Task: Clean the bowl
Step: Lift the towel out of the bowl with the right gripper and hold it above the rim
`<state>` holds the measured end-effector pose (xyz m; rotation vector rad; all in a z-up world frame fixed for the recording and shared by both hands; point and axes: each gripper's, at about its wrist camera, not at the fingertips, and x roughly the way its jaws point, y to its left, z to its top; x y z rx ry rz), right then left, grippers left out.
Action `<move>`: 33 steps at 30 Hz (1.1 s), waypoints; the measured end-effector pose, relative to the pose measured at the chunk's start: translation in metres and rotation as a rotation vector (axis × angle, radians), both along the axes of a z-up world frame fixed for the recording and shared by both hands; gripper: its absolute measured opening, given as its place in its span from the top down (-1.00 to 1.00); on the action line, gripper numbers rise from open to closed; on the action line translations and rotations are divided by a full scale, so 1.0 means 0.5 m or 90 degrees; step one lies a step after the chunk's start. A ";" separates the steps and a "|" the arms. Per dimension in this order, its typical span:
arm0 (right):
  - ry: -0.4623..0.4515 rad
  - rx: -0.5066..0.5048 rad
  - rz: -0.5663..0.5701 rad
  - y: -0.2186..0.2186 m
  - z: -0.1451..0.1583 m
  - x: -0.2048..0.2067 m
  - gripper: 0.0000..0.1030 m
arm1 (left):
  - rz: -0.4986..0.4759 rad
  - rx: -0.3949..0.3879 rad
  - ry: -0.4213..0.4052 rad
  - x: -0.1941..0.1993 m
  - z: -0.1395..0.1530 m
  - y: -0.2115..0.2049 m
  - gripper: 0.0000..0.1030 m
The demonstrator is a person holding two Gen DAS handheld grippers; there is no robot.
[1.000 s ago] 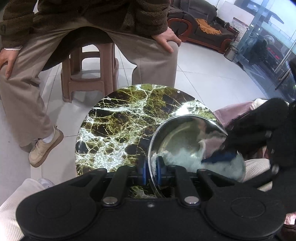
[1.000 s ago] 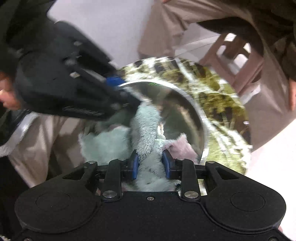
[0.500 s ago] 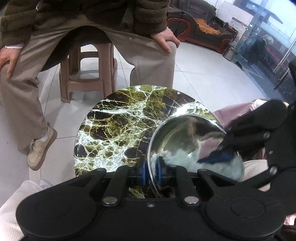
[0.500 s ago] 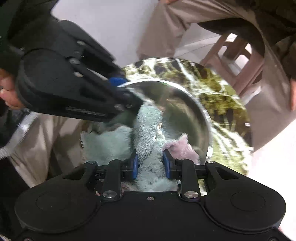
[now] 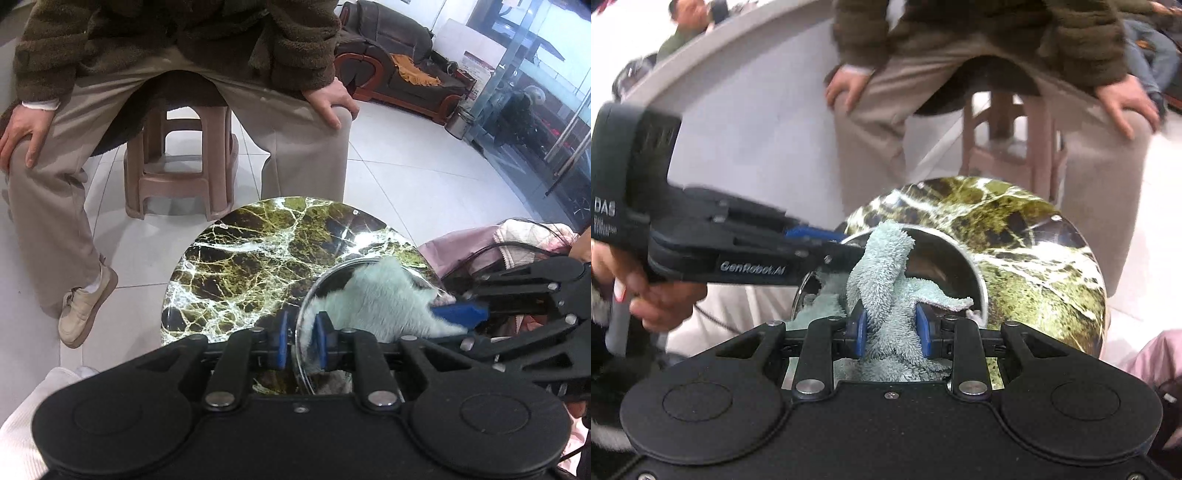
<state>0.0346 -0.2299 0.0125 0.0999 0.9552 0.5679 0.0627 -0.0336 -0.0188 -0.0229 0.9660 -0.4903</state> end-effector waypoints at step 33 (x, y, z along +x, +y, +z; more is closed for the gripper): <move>-0.044 -0.057 -0.036 -0.006 0.013 -0.012 0.30 | -0.033 0.023 0.003 0.010 -0.022 0.000 0.88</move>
